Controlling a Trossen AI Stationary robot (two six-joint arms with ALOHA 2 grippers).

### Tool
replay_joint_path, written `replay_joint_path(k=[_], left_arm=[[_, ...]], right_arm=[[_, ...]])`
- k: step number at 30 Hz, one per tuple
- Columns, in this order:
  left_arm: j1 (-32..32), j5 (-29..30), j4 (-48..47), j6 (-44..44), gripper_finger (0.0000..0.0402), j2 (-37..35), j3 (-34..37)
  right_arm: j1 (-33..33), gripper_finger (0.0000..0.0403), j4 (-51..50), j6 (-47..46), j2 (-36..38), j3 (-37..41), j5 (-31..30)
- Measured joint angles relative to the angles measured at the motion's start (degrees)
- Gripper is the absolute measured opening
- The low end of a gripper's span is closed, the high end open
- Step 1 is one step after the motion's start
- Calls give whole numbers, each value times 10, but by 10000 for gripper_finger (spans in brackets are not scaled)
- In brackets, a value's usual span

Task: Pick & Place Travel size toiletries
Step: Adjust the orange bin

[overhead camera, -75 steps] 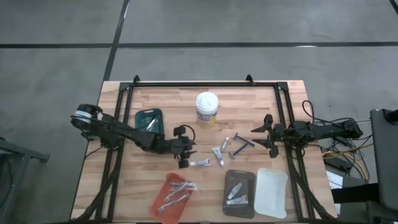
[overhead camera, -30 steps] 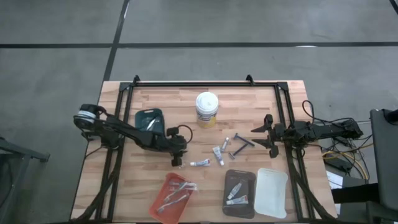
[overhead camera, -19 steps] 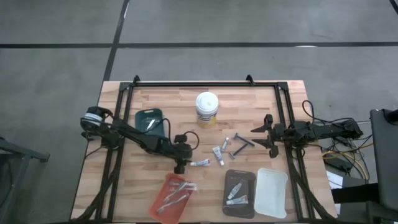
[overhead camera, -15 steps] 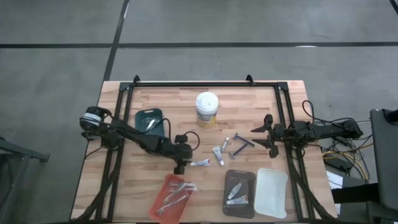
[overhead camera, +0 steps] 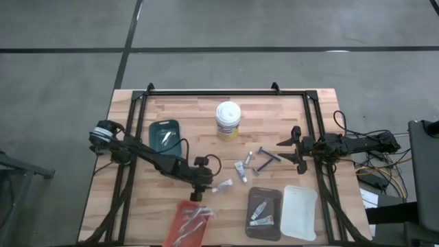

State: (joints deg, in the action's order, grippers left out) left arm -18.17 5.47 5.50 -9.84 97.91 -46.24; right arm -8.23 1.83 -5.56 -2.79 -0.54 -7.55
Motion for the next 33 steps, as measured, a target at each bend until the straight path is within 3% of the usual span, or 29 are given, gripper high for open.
replay_joint_path(k=[14, 22, 25, 33], left_arm=[[-3, -22, -33, 3, 165, -24, -73], [-28, -182, -32, -30, 163, -26, -143], [-54, -217, -48, -50, 151, -26, -165], [-145, -150, -193, -164, 73, -26, -204]], right_arm=[[0, 196, 0, 0, 0, 0, 0], [0, 196, 0, 0, 0, 0, 0], [0, 196, 0, 0, 0, 0, 0], [0, 196, 0, 0, 0, 0, 0]])
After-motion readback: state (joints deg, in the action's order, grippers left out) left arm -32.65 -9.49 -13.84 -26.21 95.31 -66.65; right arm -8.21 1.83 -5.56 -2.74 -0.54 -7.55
